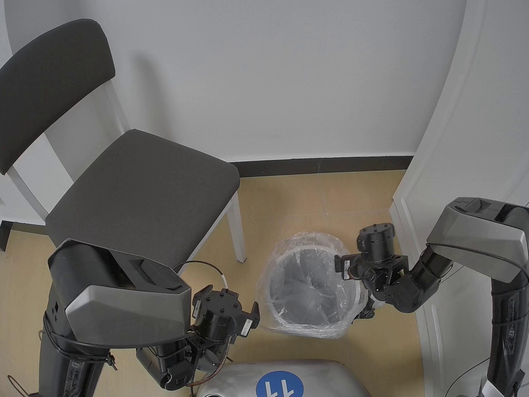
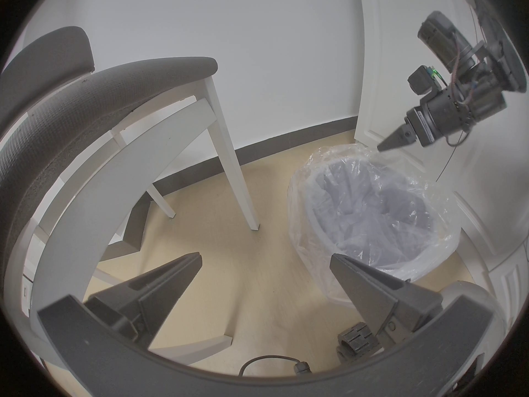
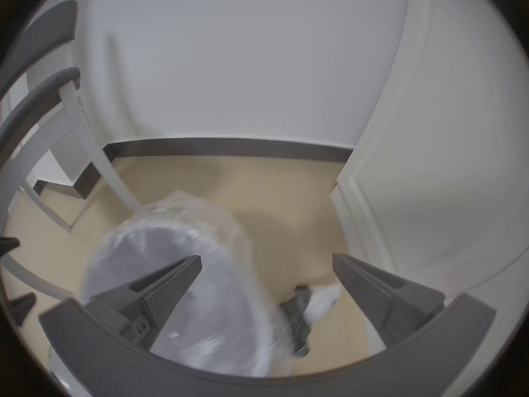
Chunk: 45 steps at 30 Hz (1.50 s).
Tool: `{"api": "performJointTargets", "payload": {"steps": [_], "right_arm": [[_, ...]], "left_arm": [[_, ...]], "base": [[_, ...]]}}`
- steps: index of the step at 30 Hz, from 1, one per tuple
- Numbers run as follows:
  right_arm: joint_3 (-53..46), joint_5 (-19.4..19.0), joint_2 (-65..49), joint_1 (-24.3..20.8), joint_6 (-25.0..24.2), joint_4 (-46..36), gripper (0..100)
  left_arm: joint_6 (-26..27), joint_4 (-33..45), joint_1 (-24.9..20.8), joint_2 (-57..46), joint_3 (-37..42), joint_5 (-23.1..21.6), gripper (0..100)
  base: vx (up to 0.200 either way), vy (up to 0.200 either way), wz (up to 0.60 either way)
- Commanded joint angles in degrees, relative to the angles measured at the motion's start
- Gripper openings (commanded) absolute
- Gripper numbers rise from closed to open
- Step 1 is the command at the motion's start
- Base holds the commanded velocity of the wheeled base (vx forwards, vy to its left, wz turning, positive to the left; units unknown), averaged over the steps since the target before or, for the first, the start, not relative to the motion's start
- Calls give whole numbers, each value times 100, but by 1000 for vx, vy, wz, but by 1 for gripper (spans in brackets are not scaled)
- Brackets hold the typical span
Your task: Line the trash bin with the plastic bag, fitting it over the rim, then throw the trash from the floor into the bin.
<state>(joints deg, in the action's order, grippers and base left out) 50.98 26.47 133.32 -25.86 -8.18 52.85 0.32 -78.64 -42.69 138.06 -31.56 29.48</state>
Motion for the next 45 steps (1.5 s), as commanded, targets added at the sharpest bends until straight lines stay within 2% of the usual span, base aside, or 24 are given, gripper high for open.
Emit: {"api": "performJointTargets", "payload": {"steps": [1,2,3,5,8,11,16,31,34,45], "right_arm": [[1221,350,-675,-1202,-1968,-2525,100],[1221,350,-675,-1202,-1968,-2525,100],[2003,702,-508,-1396,-2619,-3790,100],[2663,992,-236,-1431,-3084,-4801,100],[3252,1194,116,-1413,-3471,-5917,100],[3339,1238,423,-1352,-3594,-6383,100],[3093,1256,731,-1264,-3603,-6392,100],[1687,1300,309,-1264,-3620,-6260,100],[958,1475,-7,-1202,-3585,-5601,100],[-247,1730,-587,-1255,-3524,-5118,100]], "left_arm": [[21,-143,6,-16,18,23,100],[21,-143,6,-16,18,23,100],[21,-160,-2,-16,27,23,100],[21,-160,6,-16,45,23,100],[12,-160,-2,11,62,23,100],[12,-160,-11,37,54,23,100],[12,-160,-29,46,62,32,100],[39,-652,-178,134,335,32,100],[47,-652,-187,134,326,41,100],[47,-661,-275,169,344,41,100]], "base": [[0,0,0],[0,0,0],[0,0,0],[0,0,0],[0,0,0],[0,0,0],[0,0,0],[0,0,0],[0,0,0],[0,0,0]]}}
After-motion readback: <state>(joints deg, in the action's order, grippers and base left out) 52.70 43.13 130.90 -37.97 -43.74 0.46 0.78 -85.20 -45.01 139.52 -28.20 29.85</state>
